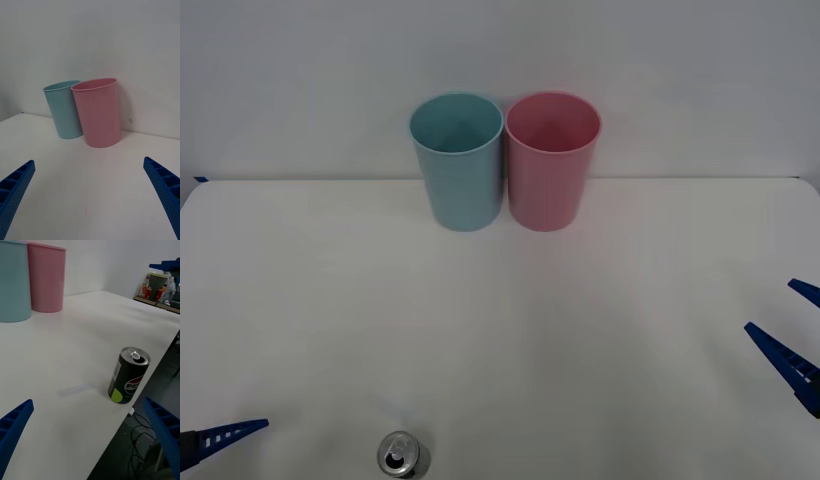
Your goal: Grasp the object on the table and drop it into the matching bin: aluminum can to the light blue bin, PET bottle to the pink bin.
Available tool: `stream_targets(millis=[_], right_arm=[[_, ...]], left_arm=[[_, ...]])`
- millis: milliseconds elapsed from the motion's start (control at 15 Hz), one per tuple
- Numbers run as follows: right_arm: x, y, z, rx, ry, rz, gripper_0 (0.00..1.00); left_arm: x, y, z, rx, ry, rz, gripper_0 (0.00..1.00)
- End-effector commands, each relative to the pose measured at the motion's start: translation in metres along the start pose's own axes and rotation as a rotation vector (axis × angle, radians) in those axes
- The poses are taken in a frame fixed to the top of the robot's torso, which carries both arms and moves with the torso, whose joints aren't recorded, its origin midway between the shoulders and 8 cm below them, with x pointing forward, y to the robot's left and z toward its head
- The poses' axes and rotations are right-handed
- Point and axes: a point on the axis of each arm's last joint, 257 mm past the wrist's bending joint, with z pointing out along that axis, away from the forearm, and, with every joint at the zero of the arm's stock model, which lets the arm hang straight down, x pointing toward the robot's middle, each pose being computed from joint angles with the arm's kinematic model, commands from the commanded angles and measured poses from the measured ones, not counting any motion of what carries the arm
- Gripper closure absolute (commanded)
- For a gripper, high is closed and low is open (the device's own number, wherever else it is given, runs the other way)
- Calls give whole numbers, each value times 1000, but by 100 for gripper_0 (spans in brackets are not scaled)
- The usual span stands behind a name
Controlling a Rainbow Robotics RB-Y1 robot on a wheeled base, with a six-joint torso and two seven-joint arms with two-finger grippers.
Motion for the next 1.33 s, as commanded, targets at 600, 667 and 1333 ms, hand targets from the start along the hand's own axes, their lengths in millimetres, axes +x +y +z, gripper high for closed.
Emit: stream_targets(millis=[600,667,1333], right_arm=[[0,0,0,0,0,0,0],[0,0,0,0,0,0,0],[0,0,0,0,0,0,0]], left_arm=[[35,-40,28,84,-11,81,0],[33,-43,34,86,-29,70,0],[36,-58,95,80,-113,44,0]])
